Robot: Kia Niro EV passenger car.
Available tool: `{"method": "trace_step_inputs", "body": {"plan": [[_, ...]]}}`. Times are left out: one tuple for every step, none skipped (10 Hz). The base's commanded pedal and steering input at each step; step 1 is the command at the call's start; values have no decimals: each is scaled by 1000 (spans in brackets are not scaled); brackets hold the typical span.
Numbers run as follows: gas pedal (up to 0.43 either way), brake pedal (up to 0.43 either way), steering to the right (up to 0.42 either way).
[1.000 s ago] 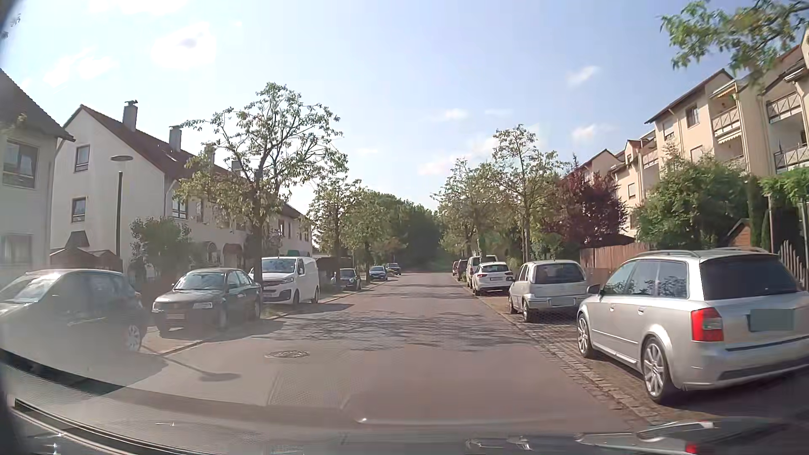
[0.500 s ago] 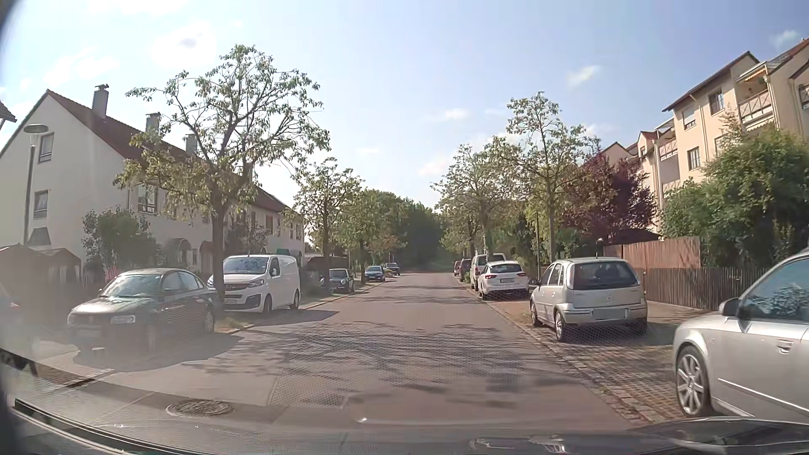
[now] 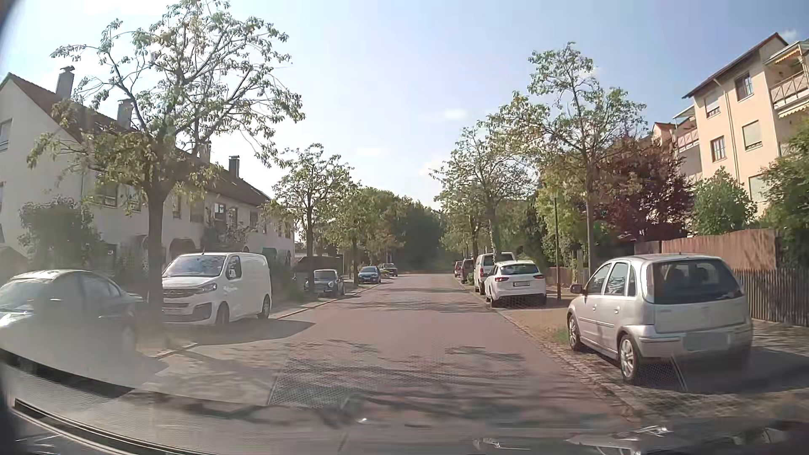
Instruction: Follow the waypoints while adhering to traffic rules and regulations
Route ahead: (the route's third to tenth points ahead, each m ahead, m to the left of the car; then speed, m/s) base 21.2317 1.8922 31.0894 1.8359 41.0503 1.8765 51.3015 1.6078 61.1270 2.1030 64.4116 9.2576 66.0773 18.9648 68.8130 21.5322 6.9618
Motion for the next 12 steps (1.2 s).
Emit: {"method": "trace_step_inputs", "body": {"plan": [[98, 12, 3], [98, 12, 2], [98, 12, 2], [98, 12, 3], [98, 12, 3], [87, 12, 2], [79, 12, 3], [67, 12, 3], [47, 12, 3], [47, 12, 3], [39, 12, 3], [28, 12, 3]]}}
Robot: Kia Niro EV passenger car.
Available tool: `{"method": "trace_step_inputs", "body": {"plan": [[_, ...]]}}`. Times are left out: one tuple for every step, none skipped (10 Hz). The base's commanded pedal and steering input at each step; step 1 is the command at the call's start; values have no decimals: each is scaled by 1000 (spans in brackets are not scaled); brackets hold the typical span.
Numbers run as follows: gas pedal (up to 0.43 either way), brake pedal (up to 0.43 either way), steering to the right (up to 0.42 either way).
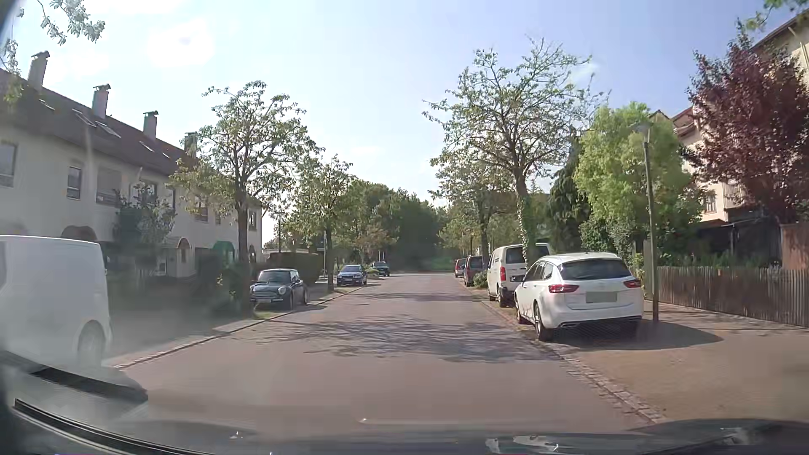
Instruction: Follow the waypoints while adhering to traffic rules and regulations
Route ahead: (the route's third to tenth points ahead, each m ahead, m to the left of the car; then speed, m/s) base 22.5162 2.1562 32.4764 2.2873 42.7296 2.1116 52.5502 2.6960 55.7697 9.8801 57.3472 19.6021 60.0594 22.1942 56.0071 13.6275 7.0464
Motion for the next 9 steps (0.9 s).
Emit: {"method": "trace_step_inputs", "body": {"plan": [[28, 12, 3], [28, 12, 3], [28, 12, 5], [28, 12, 5], [28, 12, 5], [28, 12, 5], [39, 12, 5], [39, 12, 5], [39, 12, 4]]}}
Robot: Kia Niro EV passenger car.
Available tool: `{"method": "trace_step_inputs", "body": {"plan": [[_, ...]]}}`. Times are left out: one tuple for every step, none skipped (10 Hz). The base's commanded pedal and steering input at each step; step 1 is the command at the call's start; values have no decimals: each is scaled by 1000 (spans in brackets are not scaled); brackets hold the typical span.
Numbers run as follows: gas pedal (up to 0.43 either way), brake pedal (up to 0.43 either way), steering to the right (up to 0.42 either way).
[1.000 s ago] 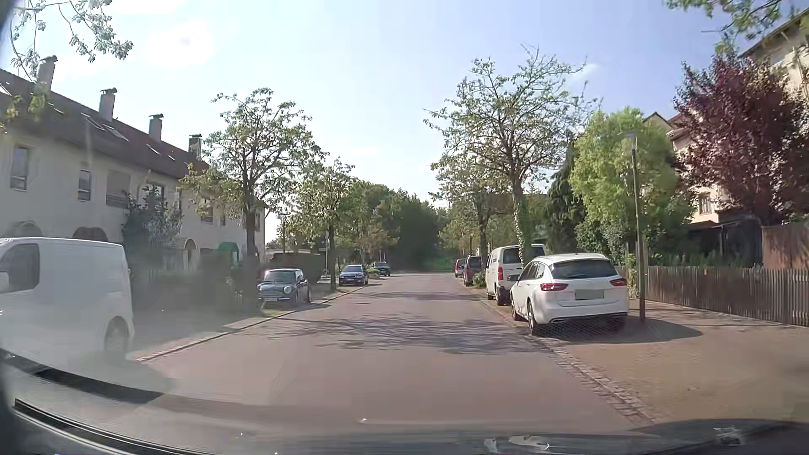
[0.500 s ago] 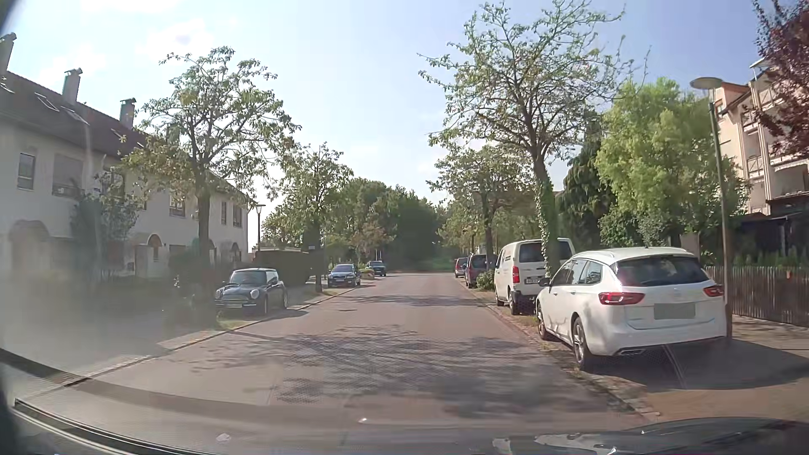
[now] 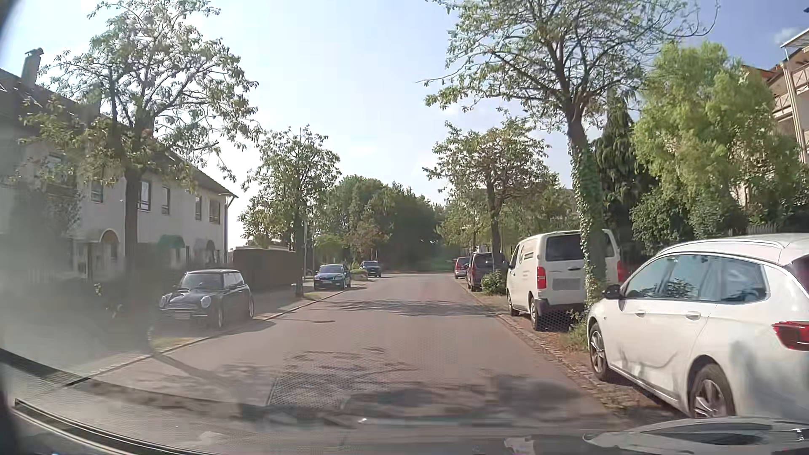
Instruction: Follow the waypoints while adhering to traffic rules and regulations
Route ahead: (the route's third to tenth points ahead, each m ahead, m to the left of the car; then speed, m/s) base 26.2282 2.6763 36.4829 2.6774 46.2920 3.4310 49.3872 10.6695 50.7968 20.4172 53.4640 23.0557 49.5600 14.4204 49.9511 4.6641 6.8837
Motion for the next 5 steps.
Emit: {"method": "trace_step_inputs", "body": {"plan": [[39, 12, 5], [39, 12, 4], [28, 12, 4], [20, 12, 4], [20, 12, 4]]}}
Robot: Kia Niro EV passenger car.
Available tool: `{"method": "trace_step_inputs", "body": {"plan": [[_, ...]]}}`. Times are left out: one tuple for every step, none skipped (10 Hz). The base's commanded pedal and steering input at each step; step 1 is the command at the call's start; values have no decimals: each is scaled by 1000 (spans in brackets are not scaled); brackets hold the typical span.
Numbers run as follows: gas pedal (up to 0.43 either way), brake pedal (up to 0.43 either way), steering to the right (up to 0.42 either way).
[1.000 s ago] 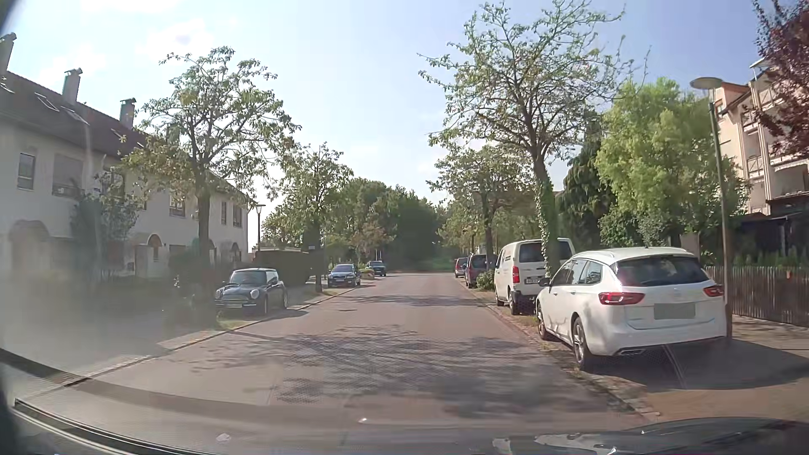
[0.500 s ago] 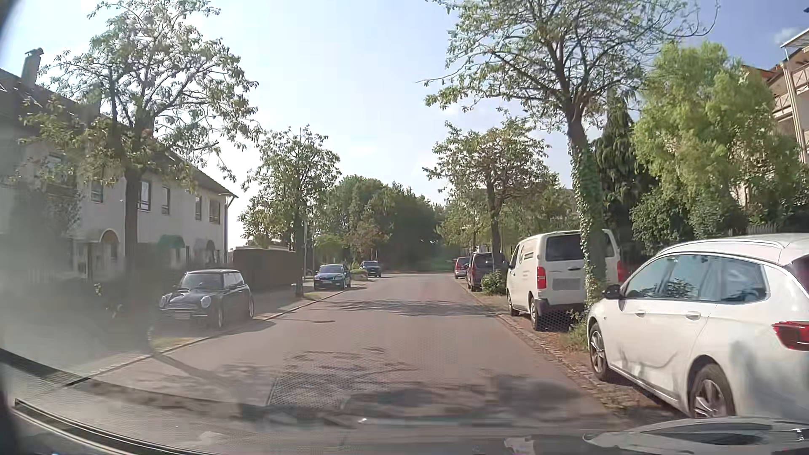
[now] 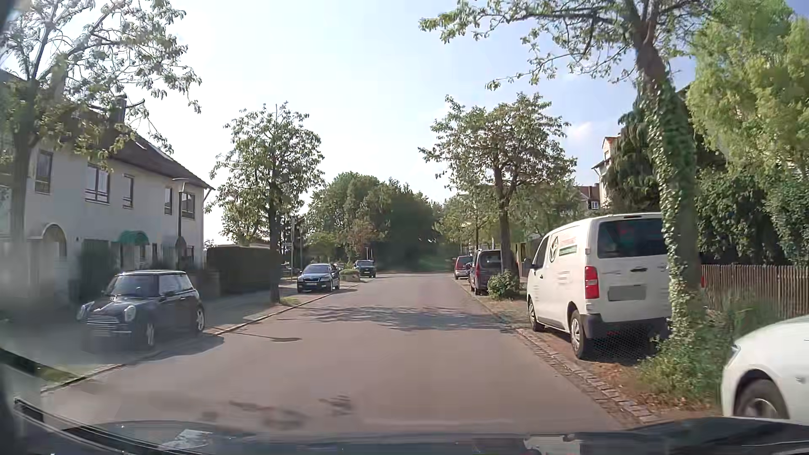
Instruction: Follow the waypoints while adhering to traffic rules and regulations
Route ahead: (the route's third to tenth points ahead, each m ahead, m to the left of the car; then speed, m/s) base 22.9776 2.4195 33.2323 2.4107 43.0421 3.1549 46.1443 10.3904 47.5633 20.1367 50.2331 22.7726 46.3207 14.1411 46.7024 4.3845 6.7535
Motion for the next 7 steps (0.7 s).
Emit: {"method": "trace_step_inputs", "body": {"plan": [[20, 12, 4], [20, 12, 5], [28, 12, 4], [28, 12, 5], [28, 12, 4], [39, 12, 4], [39, 12, 4]]}}
